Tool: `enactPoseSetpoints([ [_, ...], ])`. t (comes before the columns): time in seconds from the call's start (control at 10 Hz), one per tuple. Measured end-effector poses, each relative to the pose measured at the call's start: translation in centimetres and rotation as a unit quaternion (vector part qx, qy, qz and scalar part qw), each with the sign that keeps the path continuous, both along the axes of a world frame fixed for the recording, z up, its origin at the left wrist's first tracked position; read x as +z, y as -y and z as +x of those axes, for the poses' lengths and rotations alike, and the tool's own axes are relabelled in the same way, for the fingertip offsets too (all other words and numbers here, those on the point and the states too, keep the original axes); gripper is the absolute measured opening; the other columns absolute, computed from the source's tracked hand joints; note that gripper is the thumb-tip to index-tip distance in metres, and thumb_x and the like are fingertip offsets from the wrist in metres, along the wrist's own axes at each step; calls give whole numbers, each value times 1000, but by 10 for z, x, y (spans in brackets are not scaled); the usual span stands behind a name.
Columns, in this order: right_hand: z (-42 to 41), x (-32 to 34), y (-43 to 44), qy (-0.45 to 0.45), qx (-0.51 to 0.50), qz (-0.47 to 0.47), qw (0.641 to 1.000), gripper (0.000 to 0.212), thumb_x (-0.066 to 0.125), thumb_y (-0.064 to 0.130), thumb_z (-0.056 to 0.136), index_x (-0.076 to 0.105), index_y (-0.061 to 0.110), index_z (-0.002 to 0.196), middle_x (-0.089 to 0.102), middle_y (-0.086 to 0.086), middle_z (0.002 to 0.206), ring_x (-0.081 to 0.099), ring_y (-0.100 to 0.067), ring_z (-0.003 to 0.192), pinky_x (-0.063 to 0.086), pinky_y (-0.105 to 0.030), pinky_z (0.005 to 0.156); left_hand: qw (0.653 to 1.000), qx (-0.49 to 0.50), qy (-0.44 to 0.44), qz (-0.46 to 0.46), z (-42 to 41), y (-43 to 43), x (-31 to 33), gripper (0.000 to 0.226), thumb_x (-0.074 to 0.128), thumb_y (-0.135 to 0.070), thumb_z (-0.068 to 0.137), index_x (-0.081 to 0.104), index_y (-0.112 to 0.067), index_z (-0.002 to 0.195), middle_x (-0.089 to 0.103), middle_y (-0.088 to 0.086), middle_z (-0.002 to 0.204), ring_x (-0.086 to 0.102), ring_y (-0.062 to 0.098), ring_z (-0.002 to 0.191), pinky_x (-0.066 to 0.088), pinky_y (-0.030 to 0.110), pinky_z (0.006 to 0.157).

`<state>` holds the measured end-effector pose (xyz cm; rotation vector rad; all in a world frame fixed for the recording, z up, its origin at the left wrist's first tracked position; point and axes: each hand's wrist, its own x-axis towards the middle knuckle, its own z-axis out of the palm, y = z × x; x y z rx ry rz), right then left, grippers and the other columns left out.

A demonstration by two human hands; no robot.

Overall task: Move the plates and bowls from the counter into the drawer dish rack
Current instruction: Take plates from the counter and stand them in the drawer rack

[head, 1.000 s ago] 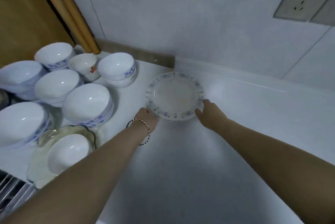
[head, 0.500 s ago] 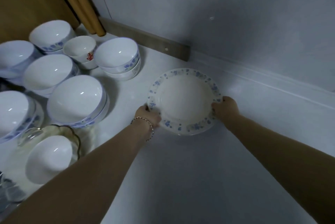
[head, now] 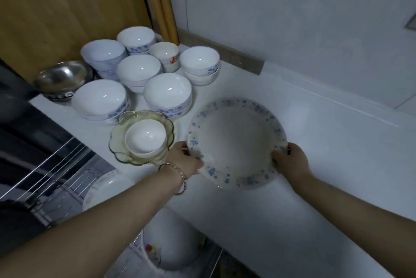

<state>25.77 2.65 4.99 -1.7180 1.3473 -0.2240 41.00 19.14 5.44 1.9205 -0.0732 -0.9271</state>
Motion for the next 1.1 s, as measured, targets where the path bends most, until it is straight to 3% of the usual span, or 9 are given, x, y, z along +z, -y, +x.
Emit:
enactPoseSetpoints([
  [0.1,-10,16,-72,14,18,-12,1000,2,51,6,83,50,6,81,51,-5,68,48,-21,63,37,-25,52,1000,-5,16,-17,-5,-74,17,29,63,13,75,62,0,101,61,10,89,58,25,82,55,26,48],
  [0.2,-13,31,-153,23,22,-8,999,4,52,5,84,50,3,82,52,-9,71,47,-21,60,36,-27,52,998,-32,53,-5,-5,-156,34,29,64,6,76,62,0,105,63,9,91,59,25,91,57,34,68],
  [0.3,-10,41,-231,24,21,17,999,17,52,3,84,44,6,69,48,-9,68,42,-18,55,33,-27,51,997,-52,48,18,1,-233,49,19,60,8,76,61,-10,81,61,6,80,59,23,87,55,29,63],
  [0.4,-5,40,-293,19,32,49,998,14,53,4,83,49,6,71,53,-13,76,50,-22,66,37,-28,60,999,-39,19,21,5,-295,59,26,56,14,78,61,-9,88,63,7,86,59,24,84,56,34,69],
  [0.5,0,28,-339,12,34,98,995,7,54,4,84,60,1,87,57,-14,82,54,-23,76,42,-29,67,998,-36,1,46,12,-338,60,29,50,17,82,59,-6,98,60,8,90,56,22,83,53,33,71],
  [0.8,44,-41,-392,-43,6,184,982,34,52,4,88,45,7,55,46,-6,57,42,-21,55,34,-31,63,987,-8,-47,151,65,-364,17,38,51,17,84,56,8,120,61,24,124,61,38,112,53,44,89],
  [0.9,70,-59,-390,-57,21,199,978,29,49,3,89,52,-1,61,53,-17,66,53,-31,64,39,-36,67,981,-12,-34,191,86,-360,-2,40,54,16,83,57,6,121,62,23,123,63,35,106,54,42,90],
  [1.0,98,-76,-386,-74,32,191,978,23,51,4,89,64,-12,101,65,-30,104,60,-40,104,44,-37,80,976,-3,-28,215,111,-356,-24,38,57,15,82,59,5,118,63,22,121,64,35,106,57,38,85],
  [1.1,123,-98,-385,-71,3,214,974,31,54,9,88,57,-5,117,62,-23,119,58,-36,112,46,-32,84,971,-18,-57,233,143,-353,-52,41,54,20,81,59,4,118,63,20,123,62,36,112,57,36,77],
])
